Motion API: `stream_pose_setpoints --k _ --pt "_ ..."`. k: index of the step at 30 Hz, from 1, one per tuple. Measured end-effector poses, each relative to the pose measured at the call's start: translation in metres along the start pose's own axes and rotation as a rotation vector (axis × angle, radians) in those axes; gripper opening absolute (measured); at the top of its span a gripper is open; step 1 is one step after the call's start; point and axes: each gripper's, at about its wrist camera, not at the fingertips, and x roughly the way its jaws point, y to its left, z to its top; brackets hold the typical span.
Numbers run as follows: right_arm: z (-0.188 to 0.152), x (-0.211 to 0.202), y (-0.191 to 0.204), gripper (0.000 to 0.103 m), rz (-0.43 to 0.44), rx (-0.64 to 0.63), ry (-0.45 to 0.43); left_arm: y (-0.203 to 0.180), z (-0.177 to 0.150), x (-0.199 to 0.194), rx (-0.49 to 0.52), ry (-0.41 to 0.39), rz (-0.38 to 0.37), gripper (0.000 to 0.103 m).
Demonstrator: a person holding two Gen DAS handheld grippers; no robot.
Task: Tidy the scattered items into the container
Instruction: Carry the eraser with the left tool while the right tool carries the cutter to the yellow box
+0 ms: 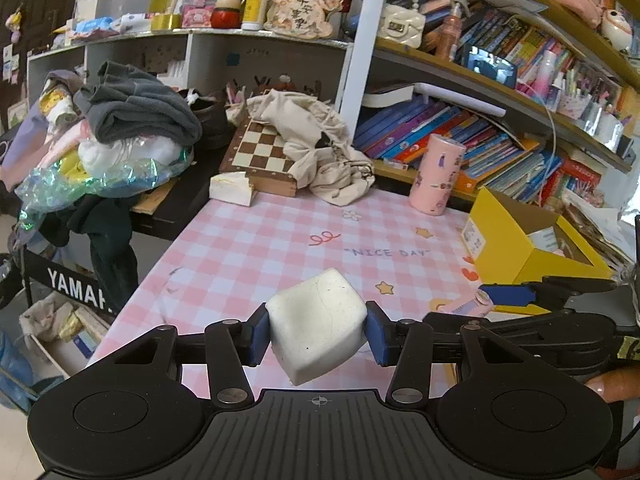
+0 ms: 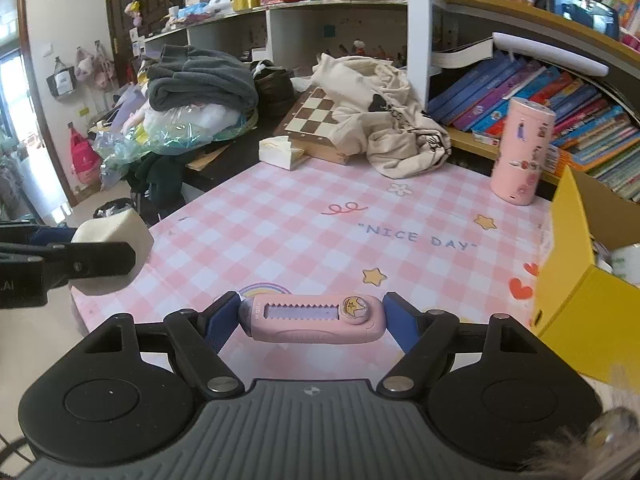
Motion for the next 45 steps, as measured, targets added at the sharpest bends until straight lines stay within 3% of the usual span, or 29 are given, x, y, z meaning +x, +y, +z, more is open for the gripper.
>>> stream_pose_setpoints --k 17,45 --pt "-0.036 -0.047 -0.004 0.076 -0.118 0.094 0.003 -0.024 -0.013 -0.011 0.048 0.014 -0.125 0.046" --pt "-0.091 -0.114 -0.065 0.076 -0.338 0.269 0.002 -0.111 -0.023 0.013 0.192 0.082 -0.339 0.046"
